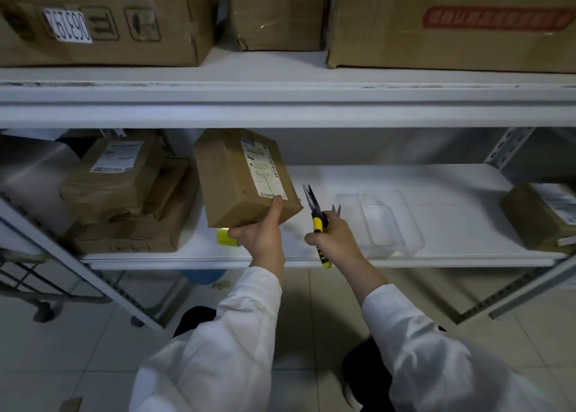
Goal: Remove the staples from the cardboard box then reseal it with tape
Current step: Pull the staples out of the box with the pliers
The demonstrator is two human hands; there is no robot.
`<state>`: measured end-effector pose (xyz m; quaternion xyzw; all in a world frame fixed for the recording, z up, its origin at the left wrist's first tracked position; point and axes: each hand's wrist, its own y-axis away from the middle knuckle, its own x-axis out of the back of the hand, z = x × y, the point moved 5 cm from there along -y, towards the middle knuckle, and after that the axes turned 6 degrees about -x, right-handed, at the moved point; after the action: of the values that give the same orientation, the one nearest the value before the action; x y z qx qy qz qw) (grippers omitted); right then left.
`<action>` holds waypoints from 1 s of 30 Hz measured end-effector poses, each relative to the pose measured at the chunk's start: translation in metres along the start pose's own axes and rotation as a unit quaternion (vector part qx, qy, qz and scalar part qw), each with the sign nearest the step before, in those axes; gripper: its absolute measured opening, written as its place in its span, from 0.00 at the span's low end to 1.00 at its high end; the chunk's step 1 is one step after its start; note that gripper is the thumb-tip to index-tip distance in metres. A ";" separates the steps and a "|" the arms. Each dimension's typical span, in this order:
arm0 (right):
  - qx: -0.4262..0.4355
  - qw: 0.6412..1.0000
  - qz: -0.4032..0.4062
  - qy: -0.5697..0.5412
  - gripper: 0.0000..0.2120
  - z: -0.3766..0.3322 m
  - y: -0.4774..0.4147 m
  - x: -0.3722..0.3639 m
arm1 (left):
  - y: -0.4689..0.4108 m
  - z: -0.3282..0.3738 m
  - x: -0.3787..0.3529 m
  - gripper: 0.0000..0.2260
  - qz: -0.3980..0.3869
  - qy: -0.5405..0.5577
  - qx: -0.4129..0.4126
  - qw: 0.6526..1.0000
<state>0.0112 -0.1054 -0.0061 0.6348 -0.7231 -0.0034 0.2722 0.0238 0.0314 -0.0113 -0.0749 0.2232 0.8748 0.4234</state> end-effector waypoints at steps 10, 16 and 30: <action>0.028 0.995 0.000 0.096 0.21 0.003 0.018 -0.010 | 0.002 0.013 0.013 0.36 0.022 -0.011 -0.032 0.999; 0.037 0.993 0.003 0.108 0.10 0.000 0.021 -0.012 | 0.004 0.012 0.021 0.36 0.028 -0.015 -0.035 0.999; 0.009 0.998 -0.019 0.056 0.11 0.004 0.034 -0.015 | 0.009 0.008 0.030 0.36 0.043 -0.022 -0.014 0.999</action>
<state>-0.0211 -0.0864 -0.0032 0.6498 -0.6948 0.0335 0.3063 -0.0017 0.0510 -0.0103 -0.0522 0.2051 0.8965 0.3893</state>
